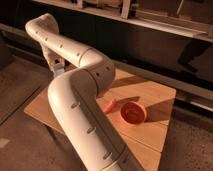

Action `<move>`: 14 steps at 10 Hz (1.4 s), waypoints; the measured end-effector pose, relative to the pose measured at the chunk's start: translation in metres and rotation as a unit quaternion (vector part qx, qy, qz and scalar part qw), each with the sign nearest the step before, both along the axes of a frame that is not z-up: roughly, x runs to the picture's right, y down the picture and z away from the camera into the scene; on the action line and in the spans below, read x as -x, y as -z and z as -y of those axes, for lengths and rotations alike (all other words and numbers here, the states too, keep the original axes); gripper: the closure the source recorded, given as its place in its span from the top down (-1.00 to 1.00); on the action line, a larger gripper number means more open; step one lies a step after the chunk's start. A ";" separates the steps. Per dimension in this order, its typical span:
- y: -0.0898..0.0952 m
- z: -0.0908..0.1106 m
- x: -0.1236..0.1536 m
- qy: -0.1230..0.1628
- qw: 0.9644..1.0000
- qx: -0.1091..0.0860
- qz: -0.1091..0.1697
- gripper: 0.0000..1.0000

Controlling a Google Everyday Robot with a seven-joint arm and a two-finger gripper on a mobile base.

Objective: Place the white sponge in the ceramic cup

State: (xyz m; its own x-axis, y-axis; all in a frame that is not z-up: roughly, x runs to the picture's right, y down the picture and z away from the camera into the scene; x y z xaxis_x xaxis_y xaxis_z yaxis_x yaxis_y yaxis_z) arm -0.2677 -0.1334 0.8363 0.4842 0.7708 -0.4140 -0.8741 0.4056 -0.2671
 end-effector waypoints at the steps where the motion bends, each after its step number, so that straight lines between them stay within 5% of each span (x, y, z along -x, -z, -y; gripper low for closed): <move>1: -0.002 -0.001 0.001 0.001 1.000 0.003 0.002 -1.00; 14: -0.027 -0.006 -0.002 -0.013 1.000 0.026 0.012 -1.00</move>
State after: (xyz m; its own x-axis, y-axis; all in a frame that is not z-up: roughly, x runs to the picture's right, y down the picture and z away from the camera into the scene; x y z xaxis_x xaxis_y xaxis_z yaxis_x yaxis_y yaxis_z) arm -0.2660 -0.1277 0.8635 0.4749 0.7610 -0.4419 -0.8771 0.3687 -0.3077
